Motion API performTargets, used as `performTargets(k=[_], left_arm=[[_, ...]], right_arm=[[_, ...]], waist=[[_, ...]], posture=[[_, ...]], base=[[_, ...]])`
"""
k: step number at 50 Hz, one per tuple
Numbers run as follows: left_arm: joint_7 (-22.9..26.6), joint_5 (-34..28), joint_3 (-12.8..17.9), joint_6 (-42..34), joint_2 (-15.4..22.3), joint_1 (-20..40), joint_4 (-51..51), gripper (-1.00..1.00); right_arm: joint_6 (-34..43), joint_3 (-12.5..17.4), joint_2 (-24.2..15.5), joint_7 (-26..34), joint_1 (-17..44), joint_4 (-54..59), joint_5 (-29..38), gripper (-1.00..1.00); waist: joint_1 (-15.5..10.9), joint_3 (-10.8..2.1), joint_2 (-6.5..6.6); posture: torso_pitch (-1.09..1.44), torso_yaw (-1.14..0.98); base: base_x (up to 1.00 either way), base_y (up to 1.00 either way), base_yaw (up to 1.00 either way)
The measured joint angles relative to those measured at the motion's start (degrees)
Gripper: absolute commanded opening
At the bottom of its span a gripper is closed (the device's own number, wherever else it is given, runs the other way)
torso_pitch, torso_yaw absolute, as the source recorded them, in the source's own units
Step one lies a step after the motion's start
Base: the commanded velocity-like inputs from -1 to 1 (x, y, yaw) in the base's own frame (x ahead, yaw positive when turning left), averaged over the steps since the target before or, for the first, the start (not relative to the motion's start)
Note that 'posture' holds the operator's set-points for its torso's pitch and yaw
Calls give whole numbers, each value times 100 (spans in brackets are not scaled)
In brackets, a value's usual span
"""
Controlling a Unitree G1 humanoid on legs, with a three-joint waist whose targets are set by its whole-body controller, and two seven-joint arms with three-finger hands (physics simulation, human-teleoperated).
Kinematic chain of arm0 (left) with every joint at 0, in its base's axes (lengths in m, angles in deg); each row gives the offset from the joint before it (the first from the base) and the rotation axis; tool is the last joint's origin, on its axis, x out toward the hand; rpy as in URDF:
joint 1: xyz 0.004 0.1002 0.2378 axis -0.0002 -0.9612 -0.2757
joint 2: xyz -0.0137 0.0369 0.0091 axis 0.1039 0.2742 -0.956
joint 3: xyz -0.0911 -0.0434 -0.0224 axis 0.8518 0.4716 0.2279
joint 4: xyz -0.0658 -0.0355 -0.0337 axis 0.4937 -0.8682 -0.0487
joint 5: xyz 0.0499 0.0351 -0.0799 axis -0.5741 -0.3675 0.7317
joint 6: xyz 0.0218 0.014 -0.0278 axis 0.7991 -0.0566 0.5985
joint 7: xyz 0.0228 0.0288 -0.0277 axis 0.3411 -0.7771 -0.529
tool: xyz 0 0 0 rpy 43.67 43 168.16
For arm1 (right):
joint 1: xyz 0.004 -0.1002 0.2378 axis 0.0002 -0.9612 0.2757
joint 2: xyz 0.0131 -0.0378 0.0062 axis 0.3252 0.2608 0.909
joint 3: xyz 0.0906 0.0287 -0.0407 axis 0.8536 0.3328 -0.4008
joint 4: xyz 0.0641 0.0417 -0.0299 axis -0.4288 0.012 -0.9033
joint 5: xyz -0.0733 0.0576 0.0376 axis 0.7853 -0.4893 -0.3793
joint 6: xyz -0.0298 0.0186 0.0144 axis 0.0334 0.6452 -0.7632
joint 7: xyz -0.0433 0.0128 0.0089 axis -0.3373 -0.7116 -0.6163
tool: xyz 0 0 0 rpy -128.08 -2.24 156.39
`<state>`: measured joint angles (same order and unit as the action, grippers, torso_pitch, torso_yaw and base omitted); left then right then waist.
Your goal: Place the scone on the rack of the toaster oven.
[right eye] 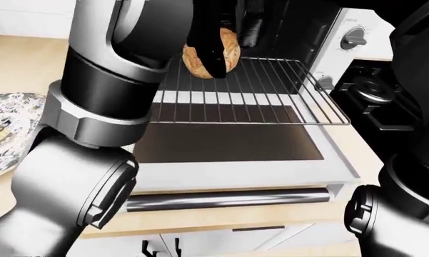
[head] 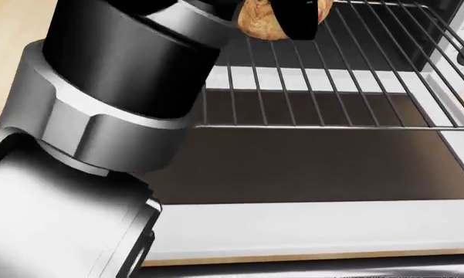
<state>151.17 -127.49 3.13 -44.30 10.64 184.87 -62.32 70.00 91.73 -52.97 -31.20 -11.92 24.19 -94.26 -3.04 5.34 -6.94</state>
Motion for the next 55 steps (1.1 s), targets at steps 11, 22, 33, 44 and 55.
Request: performTargets(k=[11,22,33,44,55], left_arm=[[-390,204,31,-148,123,208,-466,100],[-902,795,431,-248,404,276,-499,100],[-400,696,178,-3059,714,15,3376,100],[14,430,637,-4507,1870,-478,4869,100],[-542,1062,1366,-5307,3401,-844,5637,100]], right_arm=[[3,7,-11,1,10,18,4,100],[-44,-23,-4,35,-17,55,34,100],[24,53,-124,-2,95,112,-31,100],[-14,41,-176,-58,73,142,-81,100],[-26,74,-366,-51,183,230,-222,100]], waist=[[-16,-27,7],[68,21,67],[99,14,143],[128,76,200],[142,108,206]], posture=[[0,0],[0,0],[0,0],[0,0],[0,0]], base=[[0,0,0],[0,0,0],[0,0,0],[0,0,0],[0,0,0]])
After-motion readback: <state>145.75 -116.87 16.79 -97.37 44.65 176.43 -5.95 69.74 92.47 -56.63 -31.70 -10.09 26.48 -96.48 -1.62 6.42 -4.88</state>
